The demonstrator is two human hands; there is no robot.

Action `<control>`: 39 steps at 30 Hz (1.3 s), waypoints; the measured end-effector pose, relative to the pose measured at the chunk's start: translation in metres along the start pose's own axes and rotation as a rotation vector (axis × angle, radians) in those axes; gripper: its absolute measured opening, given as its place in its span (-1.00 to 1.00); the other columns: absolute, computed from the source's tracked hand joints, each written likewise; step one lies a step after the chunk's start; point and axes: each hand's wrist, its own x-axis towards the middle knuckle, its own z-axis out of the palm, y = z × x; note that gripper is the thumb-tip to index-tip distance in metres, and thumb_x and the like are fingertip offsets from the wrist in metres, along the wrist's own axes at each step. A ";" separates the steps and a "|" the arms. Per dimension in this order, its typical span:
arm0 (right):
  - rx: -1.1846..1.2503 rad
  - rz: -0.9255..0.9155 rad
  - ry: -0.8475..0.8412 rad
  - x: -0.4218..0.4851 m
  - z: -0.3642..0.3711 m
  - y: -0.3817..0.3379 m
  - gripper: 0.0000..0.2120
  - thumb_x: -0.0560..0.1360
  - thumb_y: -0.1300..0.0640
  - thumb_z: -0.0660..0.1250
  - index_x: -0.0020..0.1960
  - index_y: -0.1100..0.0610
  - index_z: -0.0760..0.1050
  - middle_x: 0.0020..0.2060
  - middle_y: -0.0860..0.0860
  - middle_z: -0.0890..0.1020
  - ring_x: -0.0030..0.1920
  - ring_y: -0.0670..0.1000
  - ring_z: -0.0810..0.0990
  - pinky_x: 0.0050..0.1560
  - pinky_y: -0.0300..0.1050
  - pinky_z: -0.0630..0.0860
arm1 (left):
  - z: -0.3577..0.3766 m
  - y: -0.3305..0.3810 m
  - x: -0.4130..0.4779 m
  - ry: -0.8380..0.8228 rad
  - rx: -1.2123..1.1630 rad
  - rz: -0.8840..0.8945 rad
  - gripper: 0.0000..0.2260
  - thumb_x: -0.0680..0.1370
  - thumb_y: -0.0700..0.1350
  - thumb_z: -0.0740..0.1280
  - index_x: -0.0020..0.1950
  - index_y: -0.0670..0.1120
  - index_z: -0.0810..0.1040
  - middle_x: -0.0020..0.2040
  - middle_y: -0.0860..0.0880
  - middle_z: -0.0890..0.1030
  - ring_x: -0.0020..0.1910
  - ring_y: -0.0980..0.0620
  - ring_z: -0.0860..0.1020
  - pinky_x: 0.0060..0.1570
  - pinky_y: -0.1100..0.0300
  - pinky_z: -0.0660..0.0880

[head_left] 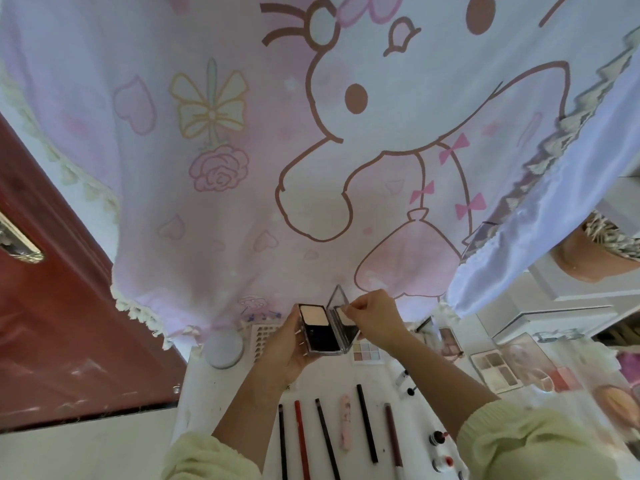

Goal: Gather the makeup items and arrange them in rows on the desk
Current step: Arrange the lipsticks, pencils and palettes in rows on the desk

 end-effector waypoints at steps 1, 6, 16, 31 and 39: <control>-0.040 0.027 0.018 0.002 0.006 0.004 -0.63 0.54 0.15 0.34 -0.33 0.40 0.51 -0.49 0.24 0.45 -0.50 0.04 0.41 -0.43 -0.17 0.46 | 0.000 -0.002 0.004 0.014 0.037 -0.002 -0.61 0.60 0.09 0.24 0.21 -0.20 0.55 0.07 -0.20 0.64 0.03 -0.15 0.62 -0.20 0.04 0.61; -0.071 0.151 0.052 0.011 0.031 0.027 -0.62 0.55 0.21 0.25 -0.43 0.20 0.30 -0.53 0.05 0.34 -0.50 -0.01 0.30 -0.47 -0.26 0.28 | 0.000 -0.015 0.025 0.119 0.179 -0.064 -0.69 0.59 0.06 0.29 0.13 -0.16 0.56 0.07 -0.17 0.62 0.05 -0.14 0.59 -0.05 0.04 0.58; -0.114 0.259 0.063 0.013 0.061 0.060 -0.64 0.57 0.21 0.22 -0.39 0.17 0.32 -0.48 0.00 0.40 -0.45 -0.08 0.37 -0.50 -0.34 0.22 | -0.011 -0.046 0.056 0.256 0.514 -0.063 -0.72 0.59 -0.05 0.29 -0.30 -0.11 0.46 -0.26 -0.15 0.51 -0.28 -0.01 0.46 -0.19 0.15 0.39; -0.050 0.229 -0.145 0.010 0.065 0.071 -0.80 0.59 0.04 0.26 -0.19 0.08 0.42 -0.22 -0.01 0.50 -0.14 0.01 0.46 -0.21 -0.26 0.34 | -0.017 -0.050 0.058 0.236 0.759 -0.037 -0.75 0.61 -0.07 0.22 -0.25 -0.09 0.37 -0.31 -0.06 0.38 -0.36 0.08 0.32 -0.36 0.20 0.21; -0.016 0.163 -0.099 -0.012 0.020 0.055 -0.65 0.57 0.12 0.27 0.32 0.19 0.48 0.19 0.10 0.61 0.17 0.03 0.56 0.08 -0.32 0.35 | -0.001 -0.049 0.016 0.278 0.837 0.348 -0.75 0.63 -0.12 0.17 0.22 -0.14 0.55 0.01 -0.01 0.56 -0.22 0.24 0.43 -0.33 0.45 0.31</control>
